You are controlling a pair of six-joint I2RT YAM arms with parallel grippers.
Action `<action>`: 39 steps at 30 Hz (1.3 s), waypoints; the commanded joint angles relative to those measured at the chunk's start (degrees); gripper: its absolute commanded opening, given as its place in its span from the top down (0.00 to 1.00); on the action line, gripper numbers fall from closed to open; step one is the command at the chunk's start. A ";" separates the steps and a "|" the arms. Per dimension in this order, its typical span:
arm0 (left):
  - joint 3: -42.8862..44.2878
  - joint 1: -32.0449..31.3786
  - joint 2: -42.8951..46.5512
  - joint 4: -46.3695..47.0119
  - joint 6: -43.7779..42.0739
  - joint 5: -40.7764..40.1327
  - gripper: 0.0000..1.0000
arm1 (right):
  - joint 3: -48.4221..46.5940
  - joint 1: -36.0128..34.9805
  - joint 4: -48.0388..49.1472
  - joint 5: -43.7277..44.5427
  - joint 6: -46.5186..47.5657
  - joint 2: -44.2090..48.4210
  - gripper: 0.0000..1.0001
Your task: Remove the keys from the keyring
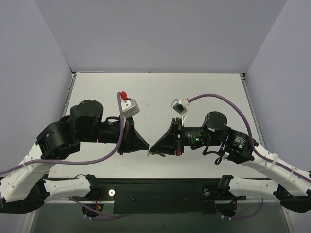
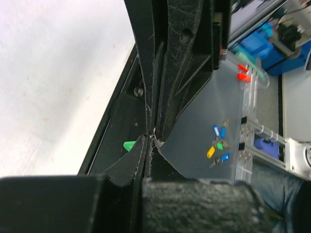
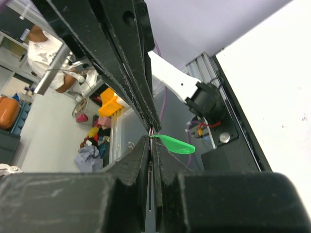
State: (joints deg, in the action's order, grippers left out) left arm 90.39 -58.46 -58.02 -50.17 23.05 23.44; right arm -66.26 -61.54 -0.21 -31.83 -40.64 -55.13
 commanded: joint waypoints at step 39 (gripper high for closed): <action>-21.57 -0.26 15.48 39.19 13.51 -25.98 0.34 | 9.30 15.73 25.94 3.98 -6.61 3.28 1.00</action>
State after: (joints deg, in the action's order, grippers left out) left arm 71.02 -58.78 -42.87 -21.06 33.63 5.43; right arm -59.02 -49.80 8.86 -27.59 -40.45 -51.42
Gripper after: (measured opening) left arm 0.677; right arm 0.007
